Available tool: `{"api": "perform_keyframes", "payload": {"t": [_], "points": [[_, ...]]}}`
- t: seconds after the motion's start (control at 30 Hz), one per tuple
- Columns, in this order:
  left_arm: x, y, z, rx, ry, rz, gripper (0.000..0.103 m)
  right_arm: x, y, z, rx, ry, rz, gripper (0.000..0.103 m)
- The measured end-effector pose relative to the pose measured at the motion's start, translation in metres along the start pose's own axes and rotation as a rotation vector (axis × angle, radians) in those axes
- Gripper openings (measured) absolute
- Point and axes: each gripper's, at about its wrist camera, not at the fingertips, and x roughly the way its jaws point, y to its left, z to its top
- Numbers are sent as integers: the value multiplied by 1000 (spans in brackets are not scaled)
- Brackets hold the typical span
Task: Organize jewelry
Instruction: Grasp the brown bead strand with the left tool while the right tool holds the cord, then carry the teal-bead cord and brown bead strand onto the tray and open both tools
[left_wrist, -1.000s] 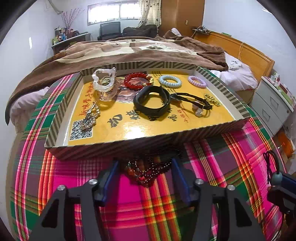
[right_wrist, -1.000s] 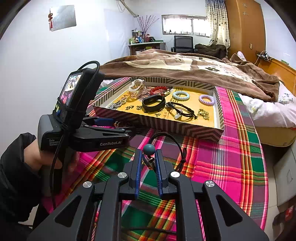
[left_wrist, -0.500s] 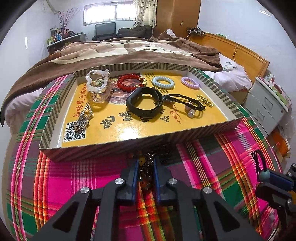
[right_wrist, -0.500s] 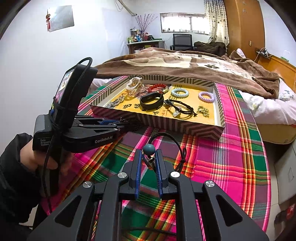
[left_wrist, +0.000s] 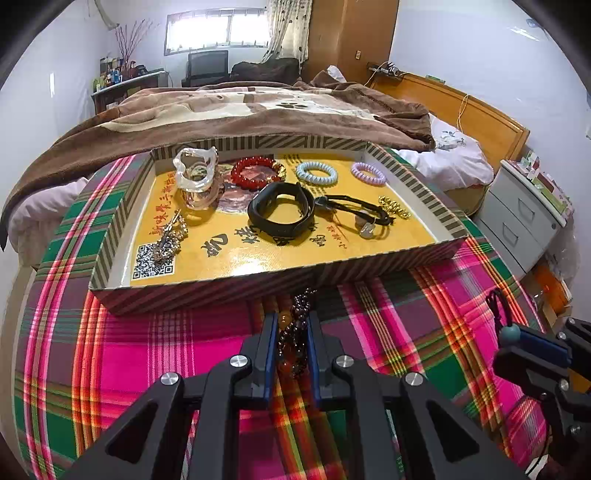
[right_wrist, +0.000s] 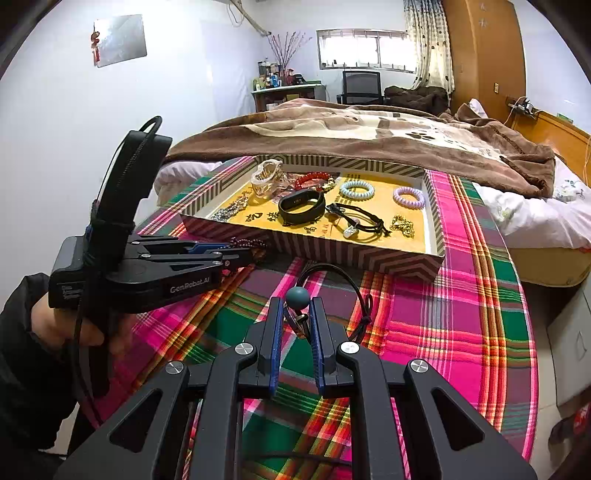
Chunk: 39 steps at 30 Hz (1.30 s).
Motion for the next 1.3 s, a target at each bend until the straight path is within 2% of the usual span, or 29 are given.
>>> {"api": "perform_keyframes", "payload": {"t": [0.4,0.6,0.97,1.3], "points": [[-39,-2,6,-3,-58,-12,15,-18,2,6,8,-40,-12,14],[-59,2,23,-6,-92,-41,15,-31,-1,21,5,-80,-22,14],[-70,14,64,-9,-138,-73,15,-33,-18,52,28,-121,-39,14],[-66,22,94,-25,-155,-101,15,-17,-39,81,46,-122,-44,14]]}}
